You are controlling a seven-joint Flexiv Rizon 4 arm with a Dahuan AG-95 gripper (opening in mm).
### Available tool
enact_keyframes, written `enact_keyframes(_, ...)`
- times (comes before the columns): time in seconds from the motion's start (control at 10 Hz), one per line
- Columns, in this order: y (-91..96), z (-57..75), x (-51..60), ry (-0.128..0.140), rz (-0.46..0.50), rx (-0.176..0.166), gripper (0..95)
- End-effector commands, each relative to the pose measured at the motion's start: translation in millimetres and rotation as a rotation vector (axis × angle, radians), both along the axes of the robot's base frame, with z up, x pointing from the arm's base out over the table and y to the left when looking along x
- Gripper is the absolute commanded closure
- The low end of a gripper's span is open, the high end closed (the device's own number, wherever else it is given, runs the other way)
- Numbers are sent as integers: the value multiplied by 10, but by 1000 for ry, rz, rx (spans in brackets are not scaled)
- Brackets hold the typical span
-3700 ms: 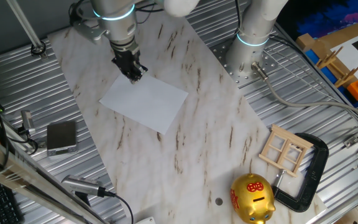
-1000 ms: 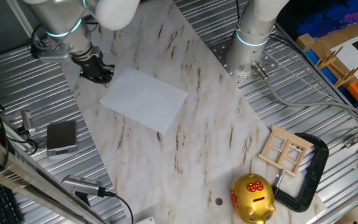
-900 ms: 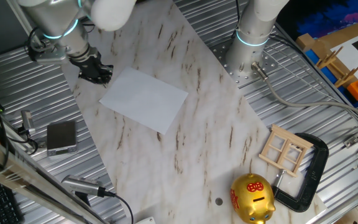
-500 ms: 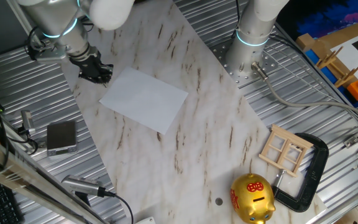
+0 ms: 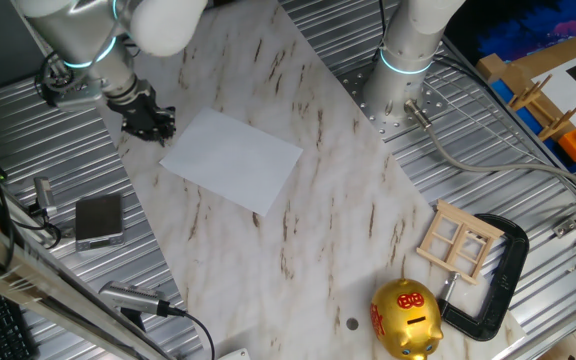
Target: Flip over and spread out the paper that is laid flat on the table
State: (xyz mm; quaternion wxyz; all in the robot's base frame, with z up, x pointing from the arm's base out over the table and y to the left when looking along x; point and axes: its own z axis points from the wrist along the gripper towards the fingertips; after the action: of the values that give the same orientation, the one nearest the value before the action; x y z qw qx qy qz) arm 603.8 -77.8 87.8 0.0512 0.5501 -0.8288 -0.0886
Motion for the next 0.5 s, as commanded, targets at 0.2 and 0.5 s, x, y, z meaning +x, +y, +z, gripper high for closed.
enact_keyframes(0.2,-38,-85,147,-4,61,10,760)
enact_keyframes(0.5,-69,-205,300,-15,138,29,760)
